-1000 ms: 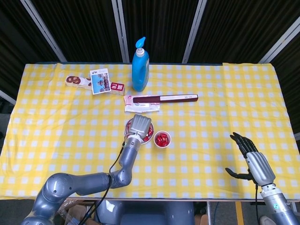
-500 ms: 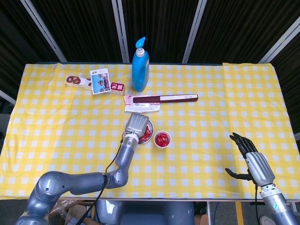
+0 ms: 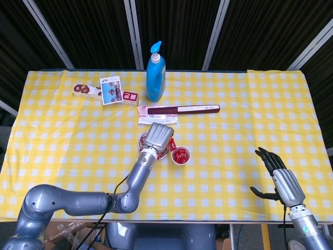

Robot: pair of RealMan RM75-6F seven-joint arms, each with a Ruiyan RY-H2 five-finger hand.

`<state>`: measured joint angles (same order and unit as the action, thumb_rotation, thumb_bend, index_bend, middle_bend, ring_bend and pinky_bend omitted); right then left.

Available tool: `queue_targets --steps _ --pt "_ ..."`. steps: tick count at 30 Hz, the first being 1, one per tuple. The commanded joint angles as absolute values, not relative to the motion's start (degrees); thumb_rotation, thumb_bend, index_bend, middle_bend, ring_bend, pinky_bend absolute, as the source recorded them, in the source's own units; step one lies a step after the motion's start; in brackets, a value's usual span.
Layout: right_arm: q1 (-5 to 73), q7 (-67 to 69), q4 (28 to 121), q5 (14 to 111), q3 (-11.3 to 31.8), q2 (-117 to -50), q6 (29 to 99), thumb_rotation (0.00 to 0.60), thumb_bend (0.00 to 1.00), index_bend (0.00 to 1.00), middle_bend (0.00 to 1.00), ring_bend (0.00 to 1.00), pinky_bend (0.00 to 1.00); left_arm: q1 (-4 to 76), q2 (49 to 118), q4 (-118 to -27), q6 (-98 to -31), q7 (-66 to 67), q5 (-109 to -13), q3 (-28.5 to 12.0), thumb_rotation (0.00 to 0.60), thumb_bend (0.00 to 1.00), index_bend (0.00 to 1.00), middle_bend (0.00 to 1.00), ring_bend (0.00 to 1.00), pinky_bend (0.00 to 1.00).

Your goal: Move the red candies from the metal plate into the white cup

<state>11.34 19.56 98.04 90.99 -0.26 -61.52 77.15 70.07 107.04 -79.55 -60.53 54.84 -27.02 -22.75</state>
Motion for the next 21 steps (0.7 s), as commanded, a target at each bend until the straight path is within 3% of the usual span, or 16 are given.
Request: queue_targets --steps 1,10,21 --pt "11.3 19.5 98.0 91.0 -0.3 -61.6 77.2 0.6 0.28 0.0 0.0 0.0 0.0 70.4 105.3 -83.9 -61.7 54.4 -28.4 -23.4 0.6 0.43 0.58 0.88 0.95 0.97" --pt "11.3 19.5 98.0 91.1 -0.3 -61.6 77.3 0.6 0.28 0.0 0.0 0.0 0.0 72.3 105.8 -86.1 -62.0 55.2 -28.2 -22.6 0.6 0.43 0.58 0.88 0.95 0.97" --pt "11.3 19.7 98.0 91.1 -0.2 -61.5 77.2 0.6 0.28 0.0 0.0 0.0 0.0 73.3 107.9 -82.6 -60.2 53.4 -26.1 -21.6 0.6 0.41 0.57 0.88 0.95 0.97"
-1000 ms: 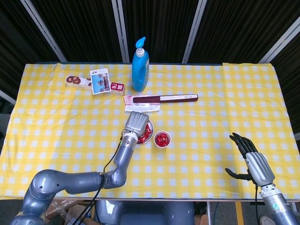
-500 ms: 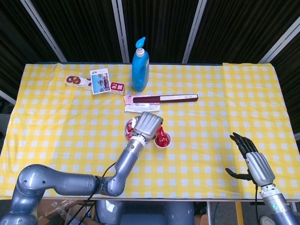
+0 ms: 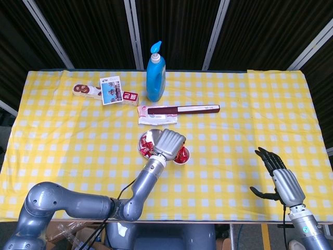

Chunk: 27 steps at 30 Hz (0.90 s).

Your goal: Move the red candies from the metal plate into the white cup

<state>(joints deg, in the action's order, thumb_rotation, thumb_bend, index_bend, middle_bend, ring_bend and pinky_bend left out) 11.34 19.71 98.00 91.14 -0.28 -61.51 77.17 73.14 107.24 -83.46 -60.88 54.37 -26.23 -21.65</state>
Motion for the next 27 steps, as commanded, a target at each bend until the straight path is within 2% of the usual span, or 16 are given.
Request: queue_targets --steps 1,9,12,17,27 --pt "11.3 19.7 98.0 91.1 -0.2 -61.5 77.2 0.6 0.28 0.0 0.0 0.0 0.0 73.4 108.2 -82.1 -60.0 53.0 -26.1 -21.6 0.6 0.4 0.57 0.88 0.95 0.97" --pt "11.4 19.7 98.1 91.1 -0.2 -61.5 77.1 0.6 0.28 0.0 0.0 0.0 0.0 73.9 109.9 -79.3 -58.6 51.4 -25.9 -21.1 0.6 0.37 0.57 0.87 0.95 0.97" --pt "11.4 19.8 98.1 91.0 -0.2 -61.5 77.1 0.6 0.28 0.0 0.0 0.0 0.0 74.1 110.1 -78.8 -58.3 51.3 -25.7 -20.8 0.6 0.33 0.56 0.87 0.95 0.97" --pt "11.4 19.8 98.0 91.2 -0.3 -61.5 77.2 0.6 0.28 0.0 0.0 0.0 0.0 74.2 109.3 -79.3 -58.8 51.5 -25.9 -20.9 0.6 0.23 0.48 0.85 0.94 0.97" --pt "11.3 19.7 98.0 91.3 -0.3 -61.5 77.4 0.6 0.28 0.0 0.0 0.0 0.0 72.7 108.0 -81.4 -61.3 46.0 -31.1 -22.8 0.6 0.21 0.42 0.85 0.94 0.97"
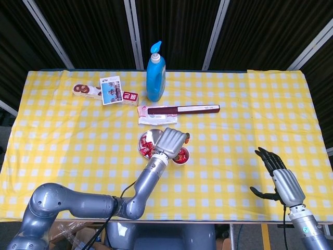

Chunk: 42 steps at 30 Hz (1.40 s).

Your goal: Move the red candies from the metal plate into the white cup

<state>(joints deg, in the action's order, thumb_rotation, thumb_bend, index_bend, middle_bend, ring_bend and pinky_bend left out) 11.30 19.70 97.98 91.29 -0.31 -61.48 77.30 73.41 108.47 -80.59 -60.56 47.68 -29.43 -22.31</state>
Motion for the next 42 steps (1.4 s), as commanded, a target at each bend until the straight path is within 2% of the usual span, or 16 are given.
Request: queue_targets --steps 1,5,10,18,30,42 --pt "11.3 19.7 98.0 91.3 -0.3 -61.5 77.4 0.6 0.28 0.0 0.0 0.0 0.0 72.6 107.8 -81.6 -61.5 45.5 -31.6 -22.9 0.6 0.21 0.42 0.84 0.94 0.97" --pt "11.2 19.6 97.9 91.4 -0.3 -61.5 77.4 0.6 0.28 0.0 0.0 0.0 0.0 71.3 106.6 -83.0 -62.8 44.0 -33.2 -22.8 0.6 0.21 0.42 0.83 0.94 0.97" --pt "11.2 19.5 97.9 91.4 -0.3 -61.6 77.5 0.6 0.28 0.0 0.0 0.0 0.0 68.5 102.8 -85.8 -64.0 44.2 -33.2 -20.9 0.6 0.21 0.42 0.85 0.94 0.97" --pt "11.3 19.0 98.0 91.4 -0.3 -61.8 77.2 0.6 0.28 0.0 0.0 0.0 0.0 65.5 97.4 -88.0 -63.3 49.3 -24.2 -17.3 0.6 0.21 0.41 0.86 0.94 0.97" --pt "11.5 18.9 98.1 91.0 -0.2 -61.8 76.9 0.6 0.28 0.0 0.0 0.0 0.0 68.2 99.6 -83.6 -59.2 55.9 -14.6 -14.4 0.6 0.21 0.41 0.86 0.94 0.97" --pt "11.5 19.2 98.1 91.0 -0.2 -61.8 76.9 0.6 0.28 0.0 0.0 0.0 0.0 70.0 104.0 -78.2 -57.9 56.8 -13.7 -13.9 0.6 0.24 0.42 0.86 0.94 0.97"
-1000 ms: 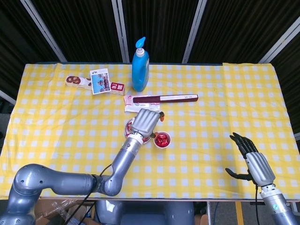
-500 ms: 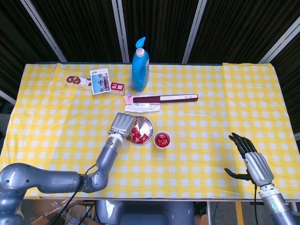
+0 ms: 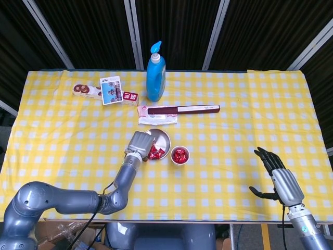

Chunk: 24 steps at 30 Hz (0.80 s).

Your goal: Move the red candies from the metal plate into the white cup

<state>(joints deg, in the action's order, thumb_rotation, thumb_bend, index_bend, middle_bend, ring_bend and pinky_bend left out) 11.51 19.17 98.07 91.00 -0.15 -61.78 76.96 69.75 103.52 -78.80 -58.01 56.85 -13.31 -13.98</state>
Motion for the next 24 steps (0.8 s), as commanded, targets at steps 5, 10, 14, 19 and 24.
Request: queue_targets --steps 5,10,14,19,24 --pt "11.6 19.2 98.1 91.0 -0.2 -61.8 76.9 0.6 0.28 0.0 0.0 0.0 0.0 69.9 105.6 -76.2 -57.9 54.8 -16.1 -14.6 0.6 0.25 0.43 0.87 0.94 0.97" --pt "11.6 19.1 98.1 91.0 -0.2 -61.8 76.8 0.6 0.28 0.0 0.0 0.0 0.0 69.8 105.9 -75.8 -57.9 54.2 -17.3 -14.8 0.6 0.25 0.43 0.87 0.94 0.97" --pt "11.6 19.0 98.1 91.1 -0.2 -61.8 76.9 0.6 0.28 0.0 0.0 0.0 0.0 69.7 105.7 -76.2 -57.8 53.8 -17.1 -15.5 0.6 0.25 0.43 0.87 0.94 0.97" --pt "11.6 19.1 98.2 91.1 -0.3 -61.7 76.8 0.6 0.28 0.0 0.0 0.0 0.0 69.9 105.7 -76.0 -58.0 54.0 -17.3 -15.7 0.6 0.25 0.43 0.87 0.94 0.97" --pt "11.6 19.1 98.2 91.0 -0.3 -61.7 76.8 0.6 0.28 0.0 0.0 0.0 0.0 70.1 106.5 -74.8 -57.6 53.5 -17.7 -16.2 0.6 0.26 0.44 0.87 0.94 0.97"
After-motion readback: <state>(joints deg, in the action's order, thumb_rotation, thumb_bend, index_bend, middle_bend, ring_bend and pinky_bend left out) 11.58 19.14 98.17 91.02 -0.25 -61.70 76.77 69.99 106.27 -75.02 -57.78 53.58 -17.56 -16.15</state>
